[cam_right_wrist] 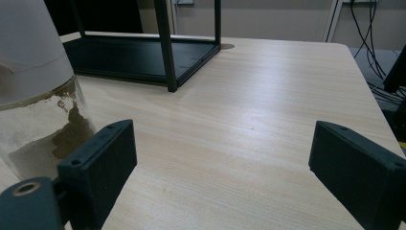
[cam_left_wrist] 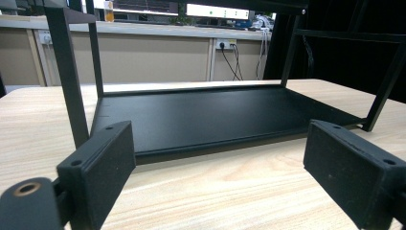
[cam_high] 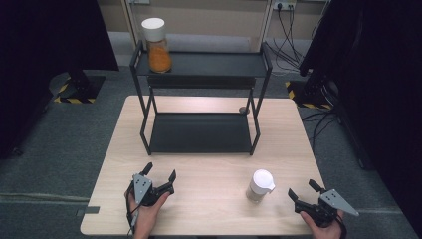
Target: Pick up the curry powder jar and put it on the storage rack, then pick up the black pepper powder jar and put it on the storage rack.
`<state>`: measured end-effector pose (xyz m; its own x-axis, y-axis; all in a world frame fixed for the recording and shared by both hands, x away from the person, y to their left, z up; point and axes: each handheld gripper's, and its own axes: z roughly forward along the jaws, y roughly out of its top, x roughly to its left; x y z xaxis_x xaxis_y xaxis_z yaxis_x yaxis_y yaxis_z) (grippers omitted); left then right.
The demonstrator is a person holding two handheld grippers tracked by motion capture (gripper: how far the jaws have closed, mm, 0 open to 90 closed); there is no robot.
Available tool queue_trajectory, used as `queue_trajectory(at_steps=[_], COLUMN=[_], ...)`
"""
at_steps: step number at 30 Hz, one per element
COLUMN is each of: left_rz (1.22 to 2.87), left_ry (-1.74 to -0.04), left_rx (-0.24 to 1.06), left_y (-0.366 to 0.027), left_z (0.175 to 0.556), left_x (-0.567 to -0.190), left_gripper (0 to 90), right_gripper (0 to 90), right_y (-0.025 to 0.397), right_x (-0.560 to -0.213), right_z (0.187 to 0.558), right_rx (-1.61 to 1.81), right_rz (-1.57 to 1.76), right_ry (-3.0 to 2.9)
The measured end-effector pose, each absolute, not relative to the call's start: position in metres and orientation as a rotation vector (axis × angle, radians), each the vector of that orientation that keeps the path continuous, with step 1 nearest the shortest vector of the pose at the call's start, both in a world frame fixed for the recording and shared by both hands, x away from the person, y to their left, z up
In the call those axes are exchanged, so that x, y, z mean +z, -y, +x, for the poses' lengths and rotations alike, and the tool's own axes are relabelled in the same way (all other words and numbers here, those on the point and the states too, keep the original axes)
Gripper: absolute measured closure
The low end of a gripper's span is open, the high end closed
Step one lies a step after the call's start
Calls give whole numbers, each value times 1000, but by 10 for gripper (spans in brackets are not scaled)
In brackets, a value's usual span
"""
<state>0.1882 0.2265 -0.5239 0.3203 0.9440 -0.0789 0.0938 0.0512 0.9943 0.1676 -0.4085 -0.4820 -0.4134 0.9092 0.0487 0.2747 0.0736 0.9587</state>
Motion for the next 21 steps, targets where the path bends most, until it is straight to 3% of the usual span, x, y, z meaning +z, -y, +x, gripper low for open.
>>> queue_trajectory(at_steps=[21], left_rz=[1362], left_ry=[-1047], left_rx=[875], left_y=[-227], left_z=[188], left_x=[-524], left_gripper=[99], right_gripper=[70], right_y=[413], right_x=[-485], right_z=[165], right_rx=[1396], right_rz=[1143], right_ry=[-1767])
